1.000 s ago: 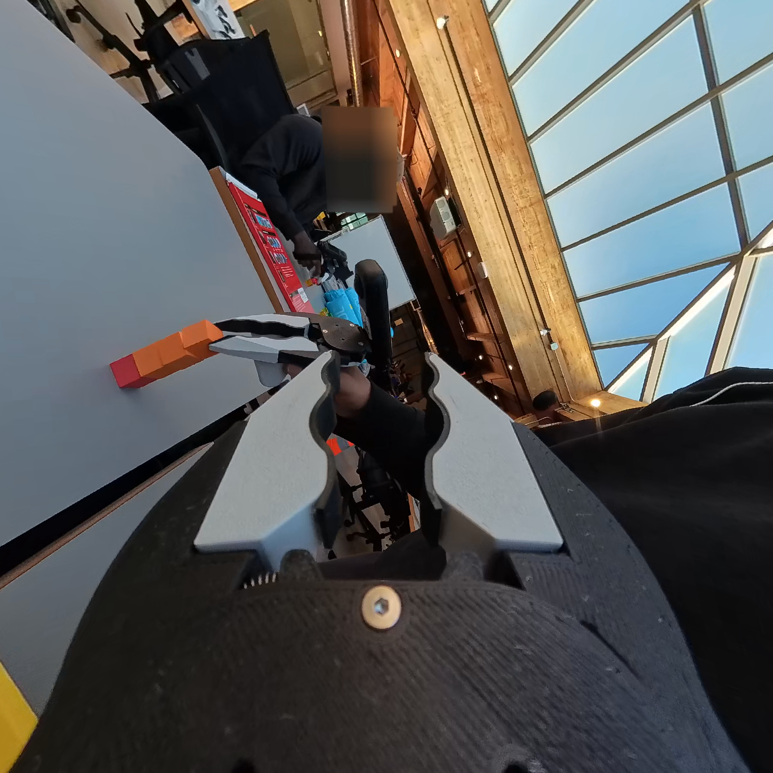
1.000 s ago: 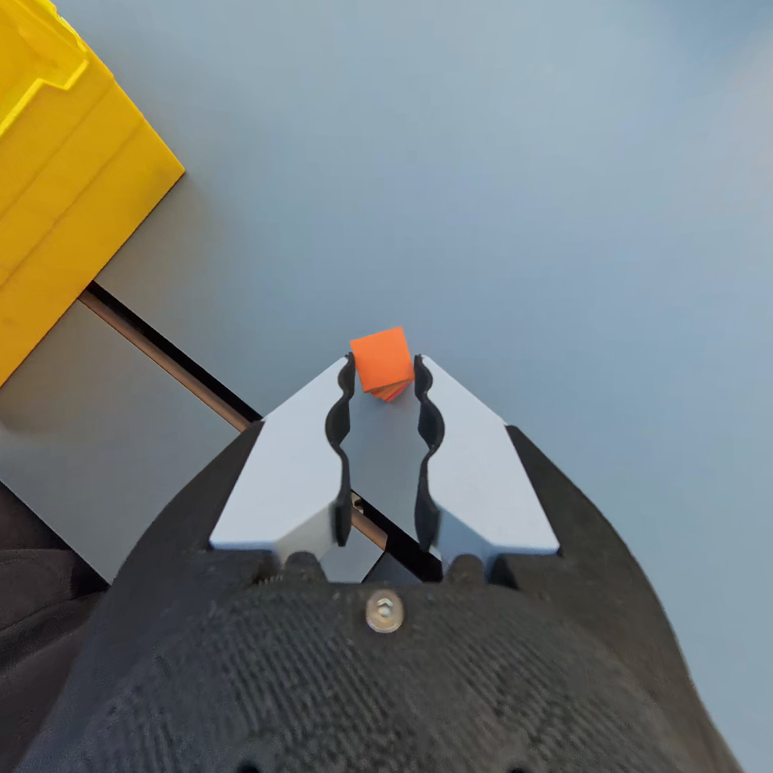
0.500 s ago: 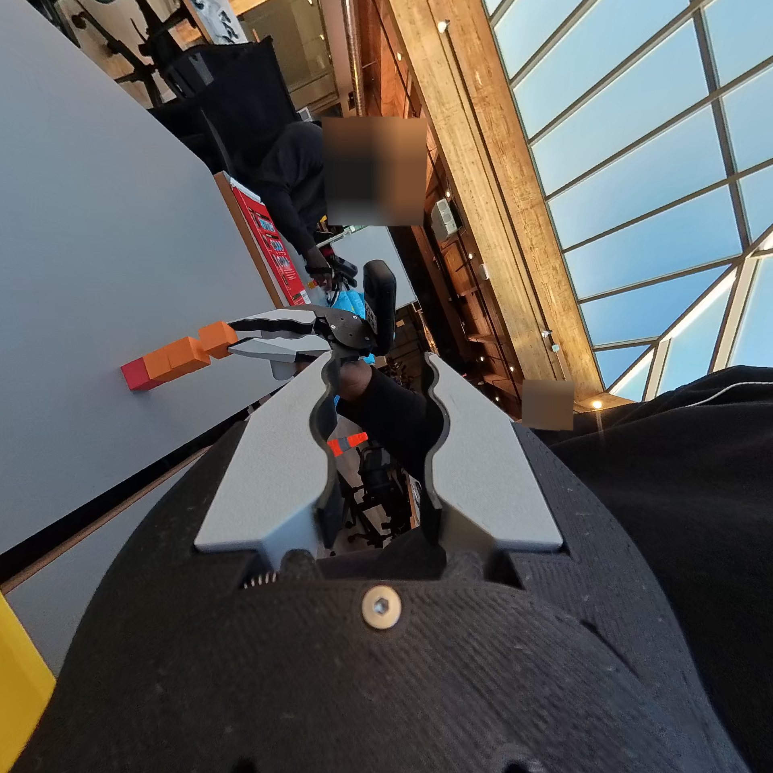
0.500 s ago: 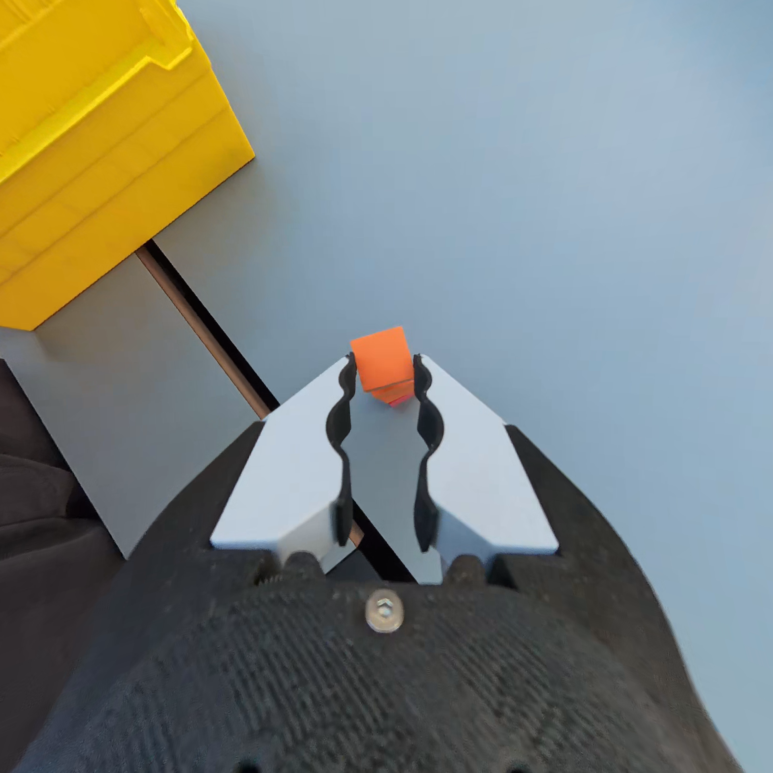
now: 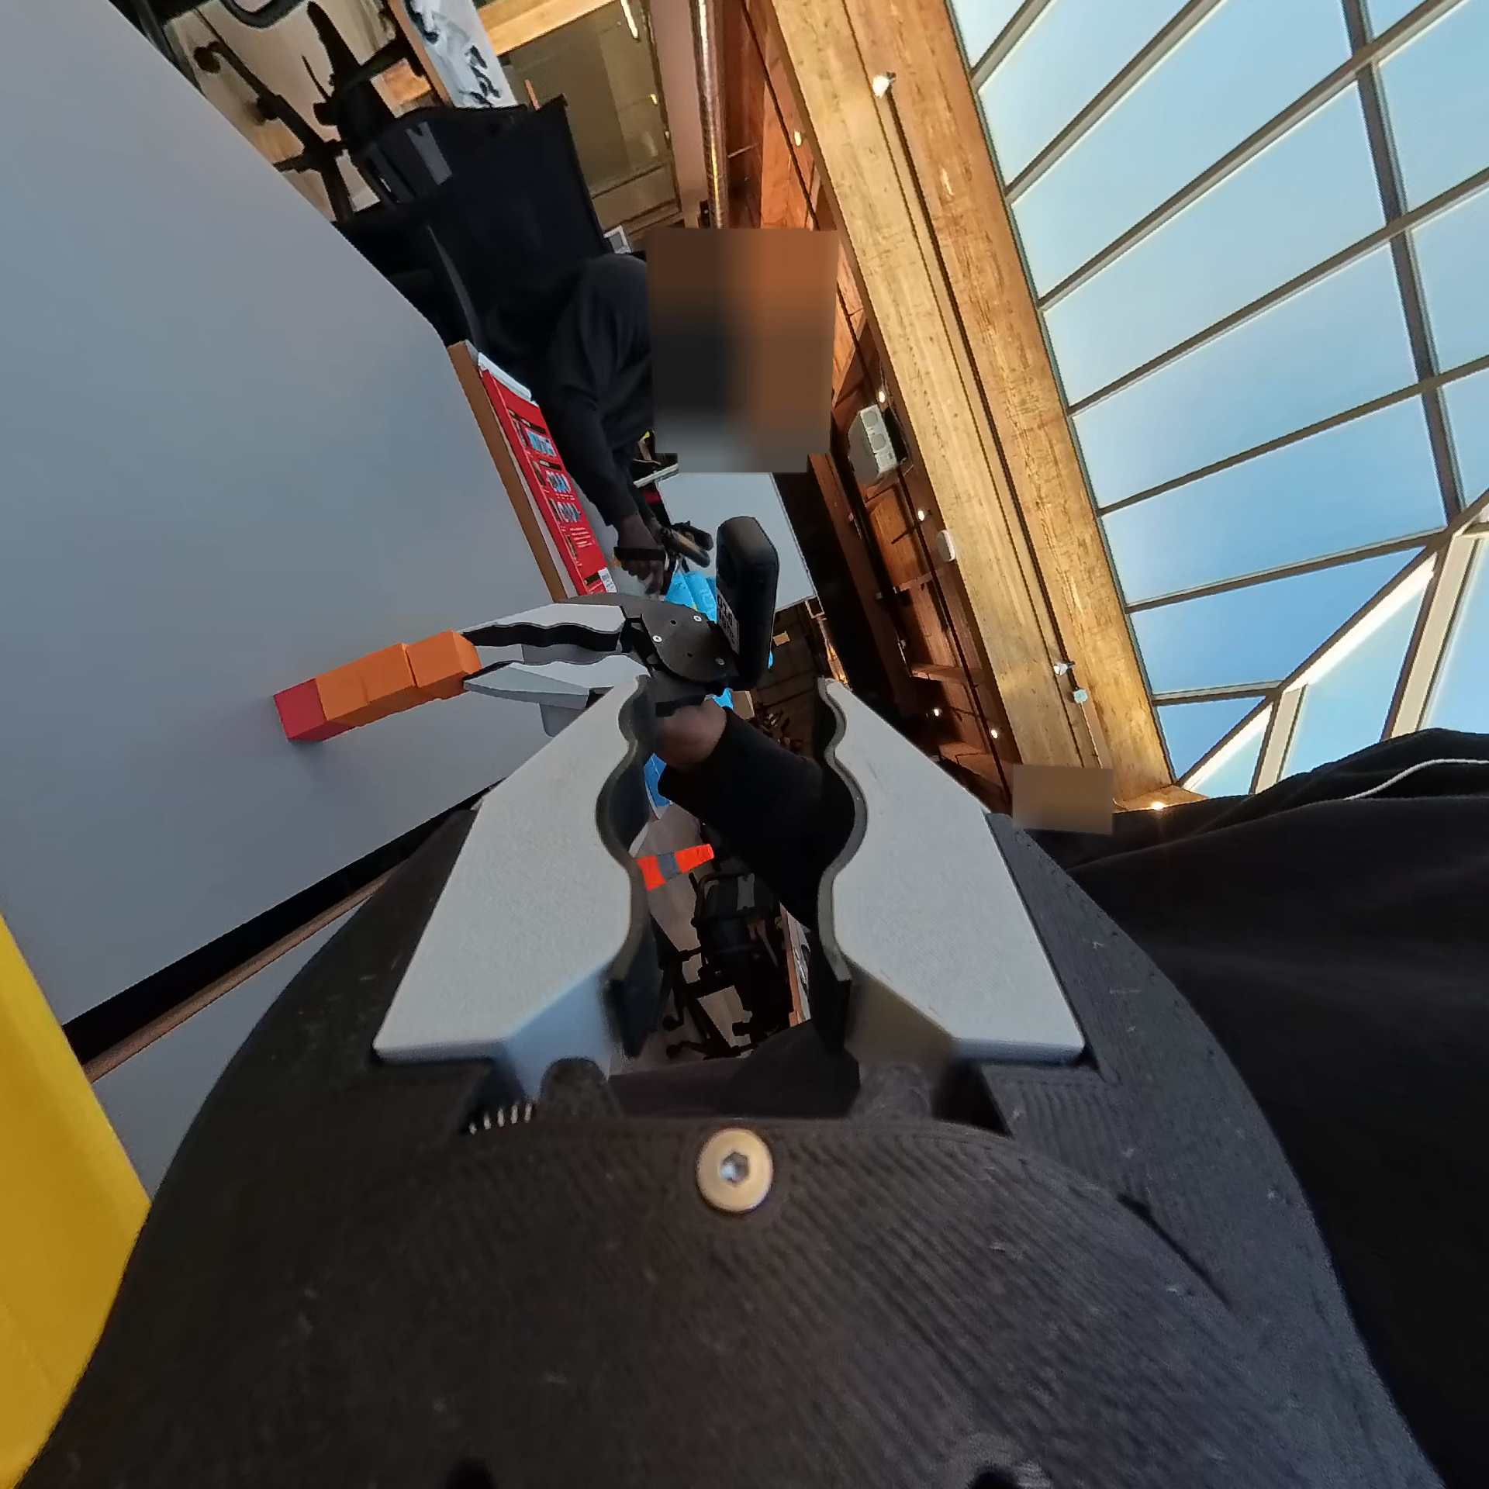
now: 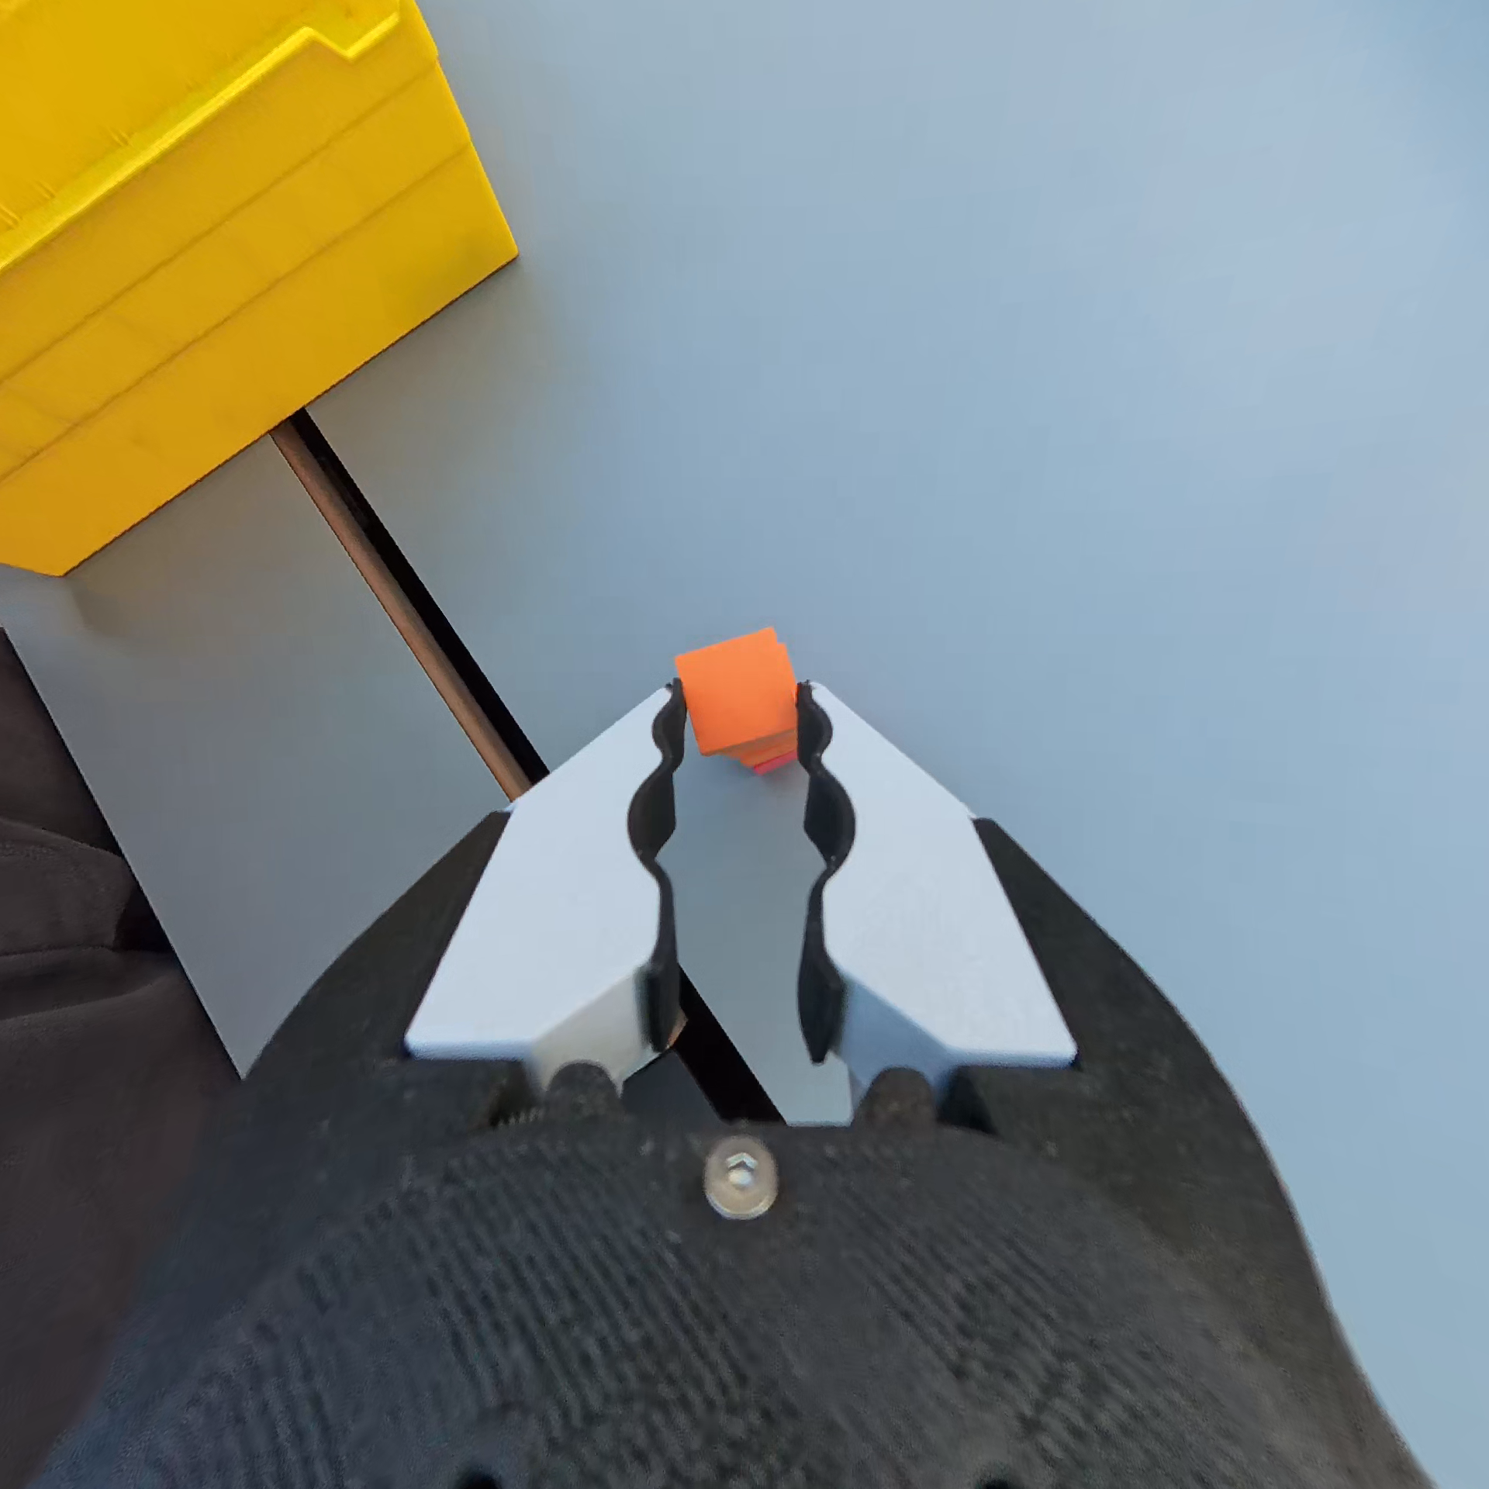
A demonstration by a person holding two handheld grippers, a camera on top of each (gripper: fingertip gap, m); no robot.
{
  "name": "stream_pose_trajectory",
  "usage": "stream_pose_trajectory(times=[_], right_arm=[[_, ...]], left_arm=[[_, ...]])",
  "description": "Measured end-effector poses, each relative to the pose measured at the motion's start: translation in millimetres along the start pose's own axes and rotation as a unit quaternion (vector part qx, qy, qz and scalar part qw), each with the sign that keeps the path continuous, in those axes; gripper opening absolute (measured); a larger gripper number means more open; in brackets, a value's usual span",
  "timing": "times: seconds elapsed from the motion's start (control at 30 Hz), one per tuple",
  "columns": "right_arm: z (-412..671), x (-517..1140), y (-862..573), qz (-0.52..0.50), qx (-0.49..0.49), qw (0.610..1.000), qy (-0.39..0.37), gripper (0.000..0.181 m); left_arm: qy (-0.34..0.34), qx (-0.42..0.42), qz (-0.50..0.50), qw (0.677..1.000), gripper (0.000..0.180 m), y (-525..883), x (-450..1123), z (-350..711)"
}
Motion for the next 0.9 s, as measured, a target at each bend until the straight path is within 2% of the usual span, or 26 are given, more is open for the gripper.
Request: stream_pose_trajectory(times=[0.17, 0.27, 0.33, 0.37, 0.47, 0.57, 0.73, 0.77, 0.8, 0.9], right_arm=[[0.6, -3.4, 2.2, -0.009, 0.005, 1.000, -0.012, 0.030], [2.1, -9.2, 3.9, -0.024, 0.012, 0.999, -0.021, 0.034], [6.9, -17.4, 6.1, -0.044, 0.021, 0.998, -0.048, 0.034], [10.5, -22.6, 7.7, -0.055, 0.029, 0.996, -0.067, 0.034], [21.7, -36.9, 15.1, -0.082, 0.056, 0.988, -0.117, 0.031], [30.0, -45.2, 25.8, -0.094, 0.073, 0.982, -0.147, 0.028], [40.2, -45.9, 40.6, -0.092, 0.077, 0.979, -0.162, 0.028], [42.1, -44.9, 42.2, -0.090, 0.076, 0.980, -0.162, 0.028], [44.2, -44.2, 43.3, -0.089, 0.074, 0.980, -0.162, 0.028], [53.4, -44.5, 46.9, -0.083, 0.074, 0.980, -0.167, 0.028]], left_arm=[[-0.020, 0.012, 0.026, 0.999, 0.035, 3.8, -11.8, 10.3], [-0.068, 0.061, 0.095, 0.991, 0.035, 12.0, -29.7, 28.0], [-0.131, 0.146, 0.200, 0.960, 0.033, 25.6, -47.2, 40.6], [-0.139, 0.172, 0.246, 0.944, 0.034, 34.9, -53.3, 45.2], [-0.103, 0.198, 0.368, 0.903, 0.039, 69.1, -57.1, 51.3], [-0.030, 0.216, 0.454, 0.864, 0.044, 99.0, -48.6, 48.8], [0.056, 0.237, 0.545, 0.802, 0.044, 135.2, -38.9, 41.1], [0.064, 0.237, 0.544, 0.802, 0.041, 138.4, -37.6, 39.8], [0.064, 0.235, 0.534, 0.809, 0.026, 138.0, -36.4, 39.0], [0.014, 0.233, 0.500, 0.834, 0.026, 114.3, -40.0, 44.1]])
Point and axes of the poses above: each gripper's, where its closed fingertips meet, x out along the fingers, z out of its top, y = z × x across the jaws, the point moved 10 cm from there along -x, back along the fingers, and after that the axes turned 13 degrees about -x, right-handed, at the moved point
